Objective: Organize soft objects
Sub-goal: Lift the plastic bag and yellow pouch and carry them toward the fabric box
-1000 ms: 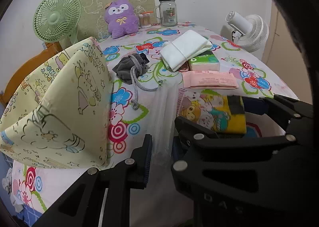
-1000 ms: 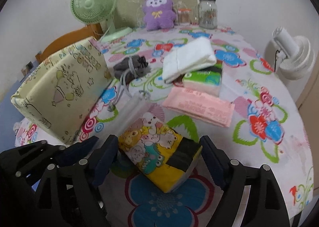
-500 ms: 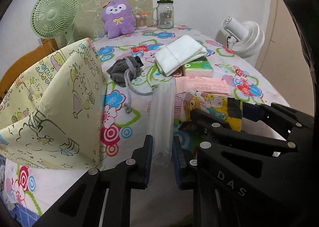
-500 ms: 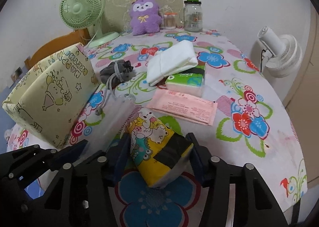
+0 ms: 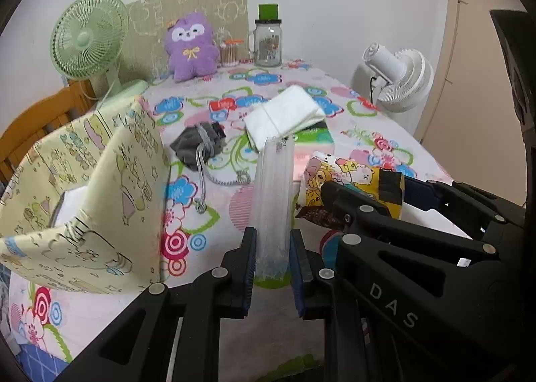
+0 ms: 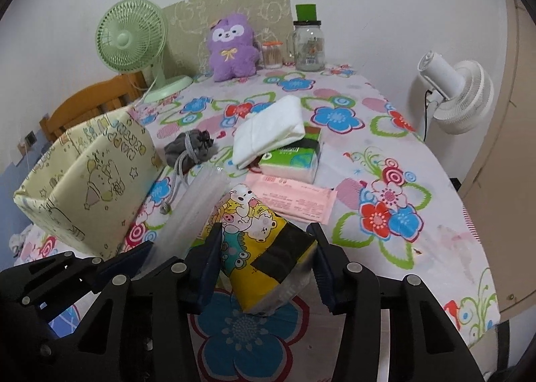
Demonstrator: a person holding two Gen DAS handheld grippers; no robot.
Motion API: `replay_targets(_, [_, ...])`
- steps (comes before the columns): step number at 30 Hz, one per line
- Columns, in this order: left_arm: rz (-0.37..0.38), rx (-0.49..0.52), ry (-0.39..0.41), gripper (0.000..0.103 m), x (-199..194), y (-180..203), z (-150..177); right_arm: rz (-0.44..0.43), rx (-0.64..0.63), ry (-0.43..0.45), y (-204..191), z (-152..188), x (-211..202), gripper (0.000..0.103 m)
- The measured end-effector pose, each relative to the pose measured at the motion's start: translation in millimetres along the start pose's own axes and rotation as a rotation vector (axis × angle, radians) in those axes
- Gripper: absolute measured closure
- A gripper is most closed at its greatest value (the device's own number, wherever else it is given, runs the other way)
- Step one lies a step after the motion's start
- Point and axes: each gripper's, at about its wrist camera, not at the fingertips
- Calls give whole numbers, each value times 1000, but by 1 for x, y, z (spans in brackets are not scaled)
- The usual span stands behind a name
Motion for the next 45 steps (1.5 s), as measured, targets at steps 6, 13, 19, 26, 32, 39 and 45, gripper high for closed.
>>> replay_targets(6, [3, 3, 27, 85, -15, 4, -6, 5, 1, 34, 1, -5, -17, 51])
replay_targets(13, [3, 13, 58, 85, -34, 6, -16, 21, 12, 69, 1, -13, -39, 51])
replay_targets(19, [-2, 25, 78, 85, -47, 7, -26, 33, 3, 102, -4, -22, -57, 51])
replay_targets(26, [-5, 39, 98, 85, -62, 8, -36, 47, 1, 126, -8, -31, -73, 51])
replay_targets(32, [-16, 40, 117, 85, -71, 4, -43, 51, -5, 143, -13, -41, -84, 51])
replay_targets(39, [-22, 36, 131, 85, -79, -5, -49, 51, -17, 156, -23, -51, -91, 51])
replay_targets(45, [-31, 30, 142, 85, -84, -16, -51, 49, -31, 165, -36, -59, -93, 51])
Point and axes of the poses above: each gripper's, at about its wrist camera, not at the fingertips, and x roughly the way its jaws point, y to its right, z to its underside, and after that the axes turned 9 degrees about -y, right-handed
